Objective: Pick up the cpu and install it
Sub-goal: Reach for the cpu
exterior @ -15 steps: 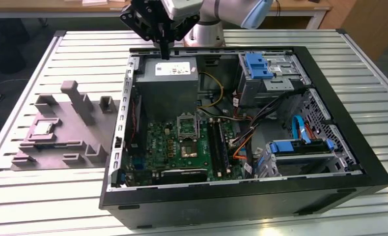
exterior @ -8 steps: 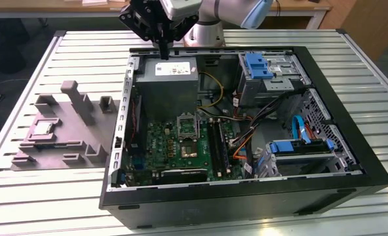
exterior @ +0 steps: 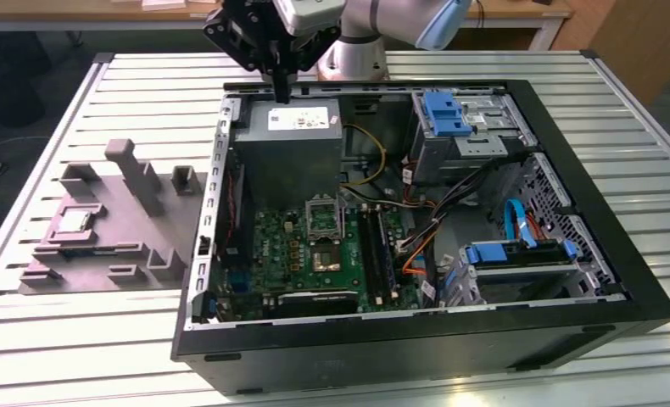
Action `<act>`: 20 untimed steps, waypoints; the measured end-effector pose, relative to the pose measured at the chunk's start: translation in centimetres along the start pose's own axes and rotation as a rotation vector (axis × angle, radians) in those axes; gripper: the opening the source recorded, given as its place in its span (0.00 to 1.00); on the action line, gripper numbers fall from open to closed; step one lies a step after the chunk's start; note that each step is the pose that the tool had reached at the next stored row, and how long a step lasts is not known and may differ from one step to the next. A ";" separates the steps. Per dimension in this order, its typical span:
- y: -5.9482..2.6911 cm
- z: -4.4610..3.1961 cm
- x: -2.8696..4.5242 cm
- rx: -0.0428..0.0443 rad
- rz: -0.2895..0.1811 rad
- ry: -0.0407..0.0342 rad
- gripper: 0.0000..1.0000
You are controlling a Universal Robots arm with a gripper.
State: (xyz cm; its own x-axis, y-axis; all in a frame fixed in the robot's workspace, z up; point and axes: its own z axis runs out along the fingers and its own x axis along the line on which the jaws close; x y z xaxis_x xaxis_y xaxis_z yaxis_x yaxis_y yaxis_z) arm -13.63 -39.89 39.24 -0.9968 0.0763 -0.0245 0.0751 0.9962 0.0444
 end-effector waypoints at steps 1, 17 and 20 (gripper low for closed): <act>0.00 0.00 0.02 0.0000 0.000 0.0000 0.11; -0.06 0.21 0.65 0.0001 0.000 0.0001 0.11; -0.12 0.55 1.30 0.0000 0.000 0.0001 0.11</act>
State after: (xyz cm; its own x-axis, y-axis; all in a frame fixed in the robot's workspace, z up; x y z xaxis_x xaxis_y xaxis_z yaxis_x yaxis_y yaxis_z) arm -14.91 -39.89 38.65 -0.9968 0.0762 -0.0244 0.0751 0.9962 0.0443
